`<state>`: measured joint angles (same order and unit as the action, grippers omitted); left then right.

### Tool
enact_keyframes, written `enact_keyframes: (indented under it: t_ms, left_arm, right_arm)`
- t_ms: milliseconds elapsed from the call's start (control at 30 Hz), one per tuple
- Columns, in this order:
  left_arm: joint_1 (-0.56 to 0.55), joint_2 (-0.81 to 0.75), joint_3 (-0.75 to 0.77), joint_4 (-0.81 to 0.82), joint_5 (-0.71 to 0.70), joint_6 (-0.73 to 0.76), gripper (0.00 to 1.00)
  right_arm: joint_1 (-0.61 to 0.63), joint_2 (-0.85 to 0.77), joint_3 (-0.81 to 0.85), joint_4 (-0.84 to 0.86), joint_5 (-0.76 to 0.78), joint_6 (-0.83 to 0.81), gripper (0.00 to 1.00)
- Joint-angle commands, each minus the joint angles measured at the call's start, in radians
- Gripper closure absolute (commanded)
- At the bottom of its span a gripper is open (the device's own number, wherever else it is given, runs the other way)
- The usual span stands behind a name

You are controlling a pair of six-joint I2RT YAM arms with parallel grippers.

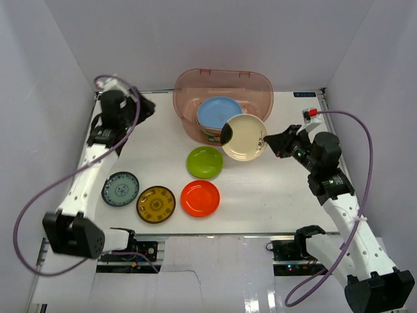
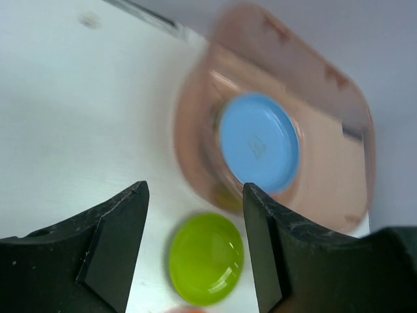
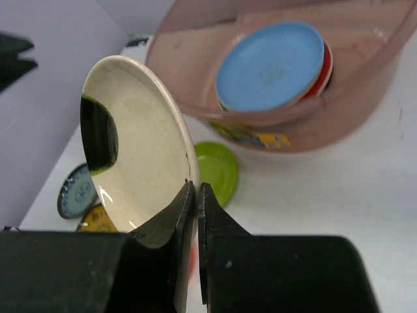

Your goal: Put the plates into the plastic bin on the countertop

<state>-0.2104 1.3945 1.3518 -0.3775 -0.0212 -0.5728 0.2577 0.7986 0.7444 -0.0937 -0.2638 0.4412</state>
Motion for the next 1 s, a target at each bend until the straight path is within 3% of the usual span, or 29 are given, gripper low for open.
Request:
enact_keyframes:
  t_ms: [0,100,167,300,400,500,633,733,967]
  left_arm:
    - [0.149,-0.167,-0.294,0.003,-0.034,-0.107,0.30]
    - [0.241,-0.287,-0.403,-0.075,-0.089,-0.102,0.29]
    - [0.244,-0.336,-0.437,-0.106,-0.153,-0.093,0.27]
    - [0.253,-0.341,-0.490,-0.196,-0.244,-0.084,0.24]
    - [0.276,-0.318,-0.539,-0.228,-0.302,-0.107,0.23]
    - [0.343,-0.302,-0.592,-0.222,-0.280,-0.153,0.23]
    - [0.480,-0.319,-0.652,-0.193,-0.197,-0.182,0.23]
    - [0.610,-0.360,-0.695,-0.210,-0.128,-0.219,0.23]
    - [0.669,-0.356,-0.683,-0.420,-0.199,-0.317,0.22]
  right_arm:
    - [0.002,0.108,0.107,0.135,0.024,0.025,0.92]
    - [0.002,0.324,0.260,0.218,0.072,0.013,0.92]
    - [0.002,0.506,0.405,0.222,0.089,-0.018,0.92]
    - [0.002,0.828,0.633,0.206,0.084,-0.038,0.92]
    - [0.000,0.983,0.786,0.167,0.078,-0.047,0.92]
    - [-0.002,1.100,0.941,0.097,0.043,-0.058,0.85]
    - [-0.002,1.148,1.014,0.035,-0.003,-0.068,0.44]
    - [-0.002,1.128,0.992,0.046,-0.037,-0.076,0.20]
    - [0.023,0.986,0.834,0.143,-0.187,-0.059,0.16]
